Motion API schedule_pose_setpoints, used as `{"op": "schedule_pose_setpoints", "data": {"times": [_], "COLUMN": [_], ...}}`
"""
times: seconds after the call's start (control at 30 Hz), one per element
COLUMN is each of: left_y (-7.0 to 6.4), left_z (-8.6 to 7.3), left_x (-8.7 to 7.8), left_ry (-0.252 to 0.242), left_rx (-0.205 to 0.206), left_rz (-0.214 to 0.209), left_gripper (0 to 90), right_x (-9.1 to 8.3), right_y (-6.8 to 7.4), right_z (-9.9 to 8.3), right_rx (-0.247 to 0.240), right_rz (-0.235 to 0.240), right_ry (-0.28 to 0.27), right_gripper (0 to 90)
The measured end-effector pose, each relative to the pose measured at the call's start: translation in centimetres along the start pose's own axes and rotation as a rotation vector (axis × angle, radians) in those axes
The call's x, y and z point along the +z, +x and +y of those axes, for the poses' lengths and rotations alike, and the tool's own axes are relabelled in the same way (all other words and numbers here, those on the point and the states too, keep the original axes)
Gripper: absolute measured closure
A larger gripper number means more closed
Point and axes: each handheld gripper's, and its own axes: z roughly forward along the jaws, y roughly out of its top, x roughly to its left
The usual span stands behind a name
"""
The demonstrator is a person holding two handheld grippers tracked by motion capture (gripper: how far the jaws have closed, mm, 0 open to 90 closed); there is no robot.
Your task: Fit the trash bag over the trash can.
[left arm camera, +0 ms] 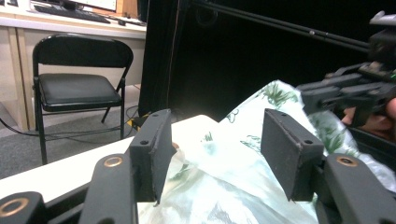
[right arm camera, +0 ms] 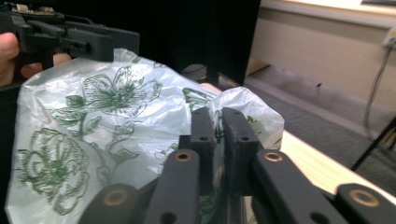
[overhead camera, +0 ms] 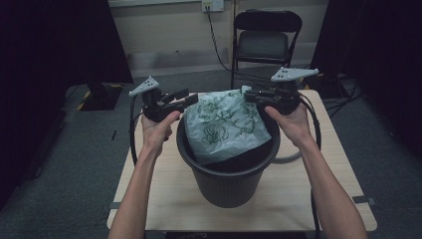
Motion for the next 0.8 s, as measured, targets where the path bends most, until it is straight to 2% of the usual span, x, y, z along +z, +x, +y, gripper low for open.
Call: {"op": "schedule_pose_setpoints", "data": {"times": [0.13,0.2,0.23,0.3,0.43,0.47,0.5,0.53,0.57,0.63,0.7,0.8], "left_y": [0.1,0.2,0.3,0.3,0.4,0.4,0.4,0.3,0.3,0.3,0.1,-0.5], "left_z": [-0.2,-0.3,-0.4,-0.4,-0.4,-0.4,-0.4,-0.3,-0.3,-0.2,-0.1,0.2], "left_x": [0.1,0.2,0.2,0.1,0.0,-0.1,-0.1,-0.3,-0.3,-0.4,-0.4,-0.6], "left_ry": [0.000,0.010,0.009,0.013,0.031,0.037,0.037,0.039,0.042,0.042,0.045,0.054], "left_rx": [-0.008,-0.003,-0.005,-0.005,0.004,0.005,0.005,0.004,0.013,0.028,0.047,0.082], "left_rz": [-0.006,-0.014,-0.037,-0.031,-0.060,-0.081,-0.081,-0.087,-0.094,-0.093,-0.093,-0.093], "left_gripper": [44.5,44.7,44.6,44.6,61.5,70.2,73.4,77.7,80.8,86.3,89.9,90.0], "right_x": [-0.6,-0.9,-1.0,-1.4,-1.5,-1.4,-1.4,-1.3,-1.3,-1.1,-1.1,-1.1], "right_y": [0.5,0.8,0.9,1.2,1.7,1.8,1.8,1.8,1.8,1.7,1.5,1.1], "right_z": [0.0,-0.1,-0.2,-0.4,-0.8,-0.8,-0.8,-0.9,-0.9,-0.9,-0.9,-0.6], "right_rx": [-0.012,-0.017,-0.024,-0.028,-0.037,-0.039,-0.039,-0.036,-0.033,-0.027,-0.014,-0.012], "right_rz": [0.031,0.052,0.051,0.060,0.052,0.051,0.051,0.029,0.025,0.017,0.003,-0.031], "right_ry": [-0.002,0.002,0.005,0.003,0.014,0.019,0.019,0.019,0.021,0.021,0.008,0.000], "right_gripper": [89.4,89.8,89.8,89.8,87.6,83.5,83.5,70.0,68.7,57.5,50.0,43.9]}}
